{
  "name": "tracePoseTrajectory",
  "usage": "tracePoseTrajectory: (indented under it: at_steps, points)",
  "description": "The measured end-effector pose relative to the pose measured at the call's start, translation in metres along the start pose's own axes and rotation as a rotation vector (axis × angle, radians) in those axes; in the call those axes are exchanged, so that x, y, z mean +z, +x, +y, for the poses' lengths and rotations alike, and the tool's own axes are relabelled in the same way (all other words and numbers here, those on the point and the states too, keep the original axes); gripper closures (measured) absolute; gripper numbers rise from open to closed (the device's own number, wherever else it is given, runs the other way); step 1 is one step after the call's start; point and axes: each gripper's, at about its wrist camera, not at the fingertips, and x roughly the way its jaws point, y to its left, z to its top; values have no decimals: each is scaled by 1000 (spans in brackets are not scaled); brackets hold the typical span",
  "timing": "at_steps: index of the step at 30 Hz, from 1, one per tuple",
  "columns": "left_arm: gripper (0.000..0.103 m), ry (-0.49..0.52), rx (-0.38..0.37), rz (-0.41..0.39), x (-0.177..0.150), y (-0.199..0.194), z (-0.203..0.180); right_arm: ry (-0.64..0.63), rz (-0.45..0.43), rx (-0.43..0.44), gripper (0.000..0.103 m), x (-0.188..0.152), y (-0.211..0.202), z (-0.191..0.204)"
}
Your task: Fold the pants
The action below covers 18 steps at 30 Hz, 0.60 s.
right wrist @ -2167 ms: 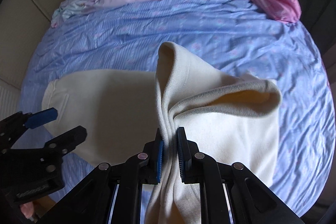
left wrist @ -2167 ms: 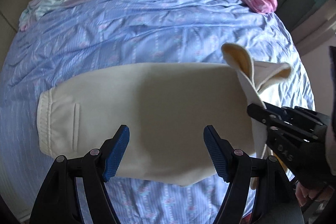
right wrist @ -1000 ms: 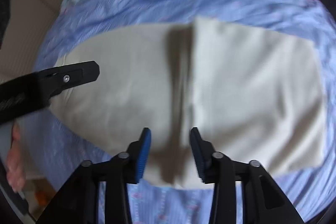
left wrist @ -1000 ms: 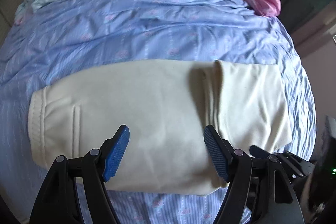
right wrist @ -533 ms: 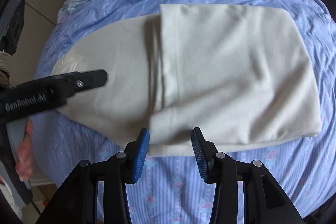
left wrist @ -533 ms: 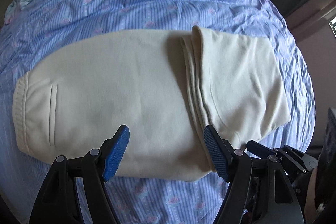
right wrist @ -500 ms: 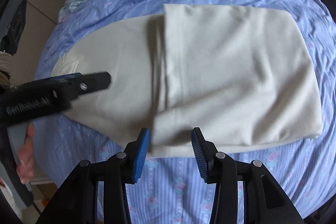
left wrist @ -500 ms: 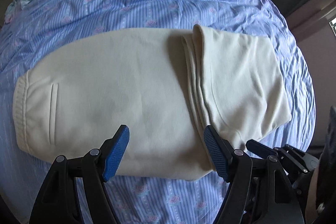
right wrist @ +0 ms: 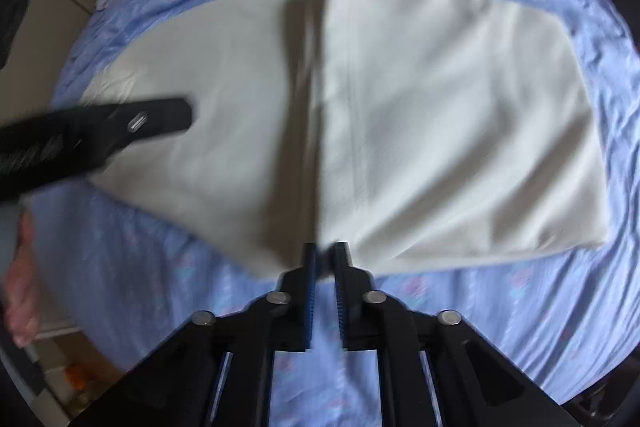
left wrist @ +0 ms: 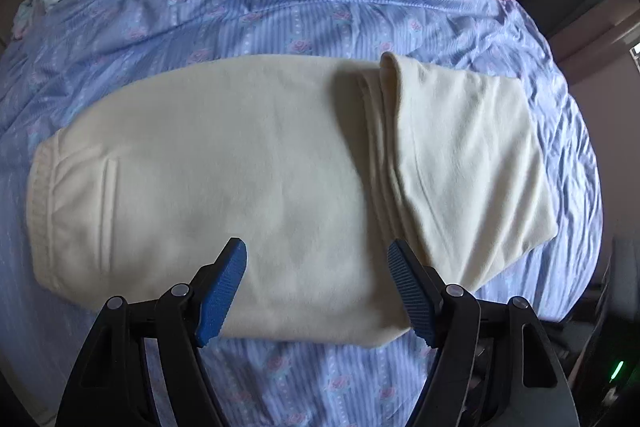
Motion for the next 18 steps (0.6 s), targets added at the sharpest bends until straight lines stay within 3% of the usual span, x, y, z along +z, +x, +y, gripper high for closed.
tracePoseTrajectory:
  at_steps: [2, 9, 18]
  points:
    - [31, -3, -39, -6, 11, 7, -1, -22, -3, -17, 97, -2, 6, 4]
    - [30, -71, -264, -36, 63, 35, -9, 100, 20, 98, 97, -5, 21, -20]
    - [31, -125, -289, -21, 96, 78, -16, 188, 37, 159, 97, -10, 23, -33]
